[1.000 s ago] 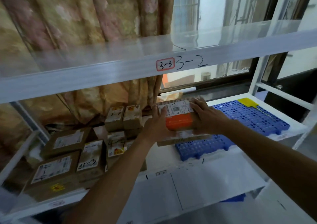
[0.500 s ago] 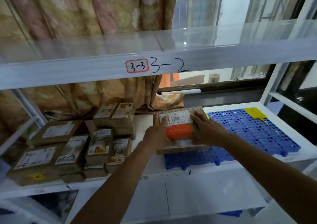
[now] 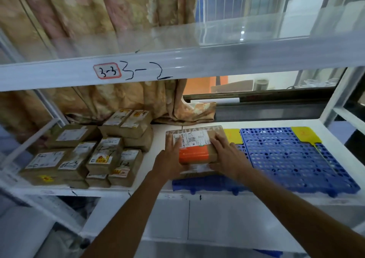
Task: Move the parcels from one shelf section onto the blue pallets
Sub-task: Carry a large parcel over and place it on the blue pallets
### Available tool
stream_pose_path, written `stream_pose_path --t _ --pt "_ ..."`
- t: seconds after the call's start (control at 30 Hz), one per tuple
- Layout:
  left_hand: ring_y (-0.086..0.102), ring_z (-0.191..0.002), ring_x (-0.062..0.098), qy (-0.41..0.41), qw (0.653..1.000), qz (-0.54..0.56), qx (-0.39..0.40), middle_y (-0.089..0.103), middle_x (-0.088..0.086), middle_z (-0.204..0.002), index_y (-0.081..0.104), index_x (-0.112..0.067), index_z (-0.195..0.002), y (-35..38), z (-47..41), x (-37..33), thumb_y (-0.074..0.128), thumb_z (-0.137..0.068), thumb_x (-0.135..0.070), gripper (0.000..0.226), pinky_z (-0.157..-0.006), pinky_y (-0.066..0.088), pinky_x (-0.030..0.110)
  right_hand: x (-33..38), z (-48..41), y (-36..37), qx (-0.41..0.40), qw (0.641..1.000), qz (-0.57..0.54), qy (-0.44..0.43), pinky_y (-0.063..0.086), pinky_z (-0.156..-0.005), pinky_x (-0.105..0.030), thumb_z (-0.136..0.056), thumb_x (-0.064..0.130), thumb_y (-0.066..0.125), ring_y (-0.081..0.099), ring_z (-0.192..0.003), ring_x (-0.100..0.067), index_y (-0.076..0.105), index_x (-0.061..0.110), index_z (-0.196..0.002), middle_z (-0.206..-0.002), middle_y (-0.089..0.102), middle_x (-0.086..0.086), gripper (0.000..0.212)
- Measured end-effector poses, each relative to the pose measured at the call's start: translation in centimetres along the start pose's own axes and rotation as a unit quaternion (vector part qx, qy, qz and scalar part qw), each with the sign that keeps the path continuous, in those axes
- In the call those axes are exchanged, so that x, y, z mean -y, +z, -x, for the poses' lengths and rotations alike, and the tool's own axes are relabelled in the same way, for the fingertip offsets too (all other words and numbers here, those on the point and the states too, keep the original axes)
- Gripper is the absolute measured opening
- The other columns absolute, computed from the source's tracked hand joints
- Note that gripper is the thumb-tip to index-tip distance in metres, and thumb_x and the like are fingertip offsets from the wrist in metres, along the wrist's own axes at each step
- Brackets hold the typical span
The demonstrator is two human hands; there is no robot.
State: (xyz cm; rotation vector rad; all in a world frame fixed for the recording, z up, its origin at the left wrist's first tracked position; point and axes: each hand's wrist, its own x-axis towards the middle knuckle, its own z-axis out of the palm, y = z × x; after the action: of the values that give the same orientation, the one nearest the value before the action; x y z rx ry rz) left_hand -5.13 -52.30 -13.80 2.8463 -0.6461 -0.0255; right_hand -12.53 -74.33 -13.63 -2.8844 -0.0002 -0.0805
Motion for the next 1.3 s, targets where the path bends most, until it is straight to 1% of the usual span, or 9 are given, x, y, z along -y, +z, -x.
stream_pose_path --t 0.13,0.3,0.4,0.5,0.67,0.77,0.97,1.17,1.3 --pt "0.048 -0.126 0.04 0.019 0.999 -0.033 -0.03 -0.02 0.008 -0.163 0.002 -0.029 -0.157 0.7 -0.2 0.4 0.068 -0.081 -0.061 0.106 -0.1 0.044 0.046 0.2 0.1 0.8 -0.032 0.999 -0.015 0.005 0.044 -0.099 -0.047 -0.09 0.05 0.062 0.033 -0.134 -0.033 0.011 0.024 -0.155 -0.162 0.002 -0.001 0.086" --pt "0.048 -0.126 0.037 0.013 0.997 -0.035 -0.062 -0.005 0.008 -0.165 0.012 -0.031 -0.157 1.0 -1.7 0.6 0.069 -0.085 -0.051 0.094 -0.101 0.045 0.046 -0.6 -1.5 1.4 -0.029 0.998 -0.047 -0.002 0.045 -0.101 -0.053 -0.098 0.037 0.055 0.027 -0.139 -0.036 0.007 0.021 -0.156 -0.163 -0.002 -0.004 0.077" --pt "0.052 -0.125 0.035 0.037 0.997 -0.026 -0.064 0.009 0.01 -0.164 0.018 -0.031 -0.156 0.8 -3.2 1.2 0.068 -0.09 -0.038 0.083 -0.099 0.049 0.045 -1.4 -3.1 1.1 -0.029 0.999 -0.036 -0.003 0.048 -0.097 -0.05 -0.101 0.033 0.049 0.031 -0.135 -0.036 0.007 0.018 -0.156 -0.163 -0.002 -0.005 0.07" --pt "0.052 -0.126 0.035 0.047 0.997 -0.024 -0.051 0.012 0.011 -0.164 0.019 -0.029 -0.156 0.4 -4.7 1.5 0.064 -0.093 -0.029 0.078 -0.1 0.049 0.045 -2.0 -4.8 0.6 -0.015 1.0 -0.025 0.003 0.049 -0.094 -0.049 -0.103 0.032 0.044 0.036 -0.131 -0.038 0.007 0.019 -0.156 -0.163 -0.002 -0.005 0.066" --pt "0.056 -0.119 0.035 0.054 0.996 -0.071 -0.021 0.006 0.011 -0.165 0.012 -0.031 -0.157 -0.5 -7.1 1.6 0.061 -0.095 -0.033 0.08 -0.094 0.051 0.044 -2.7 -7.9 -1.1 0.031 0.999 -0.009 0.012 0.045 -0.092 -0.044 -0.104 0.028 0.041 0.048 -0.126 -0.039 0.012 0.022 -0.156 -0.164 0.003 -0.004 0.06" --pt "0.06 -0.111 0.034 0.053 0.993 -0.101 0.001 0.005 0.011 -0.165 0.01 -0.033 -0.157 -1.8 -8.6 1.3 0.06 -0.094 -0.031 0.08 -0.086 0.052 0.04 -3.3 -9.6 -2.4 0.067 0.997 0.027 0.004 0.045 -0.096 -0.042 -0.105 0.026 0.038 0.042 -0.135 -0.036 0.015 0.02 -0.156 -0.164 0.003 -0.001 0.057" --pt "0.061 -0.109 0.035 0.036 0.993 -0.114 0.01 0.006 0.01 -0.165 0.01 -0.034 -0.157 -1.7 -10.0 0.9 0.059 -0.093 -0.026 0.081 -0.078 0.049 0.037 -3.9 -11.5 -3.4 0.086 0.996 0.023 0.011 0.036 -0.108 -0.044 -0.103 0.033 0.041 0.033 -0.142 -0.032 0.022 0.023 -0.155 -0.164 0.011 -0.002 0.056" --pt "0.057 -0.117 0.037 0.032 0.993 -0.113 0.006 0.007 0.013 -0.164 0.009 -0.033 -0.157 -1.3 -10.5 0.7 0.064 -0.09 -0.039 0.087 -0.088 0.05 0.041 -4.7 -13.0 -4.4 0.111 0.994 0.01 0.0 0.026 -0.117 -0.046 -0.102 0.028 0.046 0.027 -0.145 -0.03 0.034 0.018 -0.152 -0.16 0.025 -0.008 0.053" --pt "0.048 -0.131 0.035 0.031 0.993 -0.109 0.013 0.013 0.01 -0.164 0.017 -0.034 -0.156 -2.1 -11.7 0.6 0.066 -0.088 -0.023 0.084 -0.095 0.048 0.043 -5.0 -13.0 -4.4 0.106 0.994 0.016 0.011 0.035 -0.111 -0.045 -0.099 0.033 0.051 0.032 -0.142 -0.029 0.031 0.025 -0.153 -0.16 0.023 -0.004 0.059"
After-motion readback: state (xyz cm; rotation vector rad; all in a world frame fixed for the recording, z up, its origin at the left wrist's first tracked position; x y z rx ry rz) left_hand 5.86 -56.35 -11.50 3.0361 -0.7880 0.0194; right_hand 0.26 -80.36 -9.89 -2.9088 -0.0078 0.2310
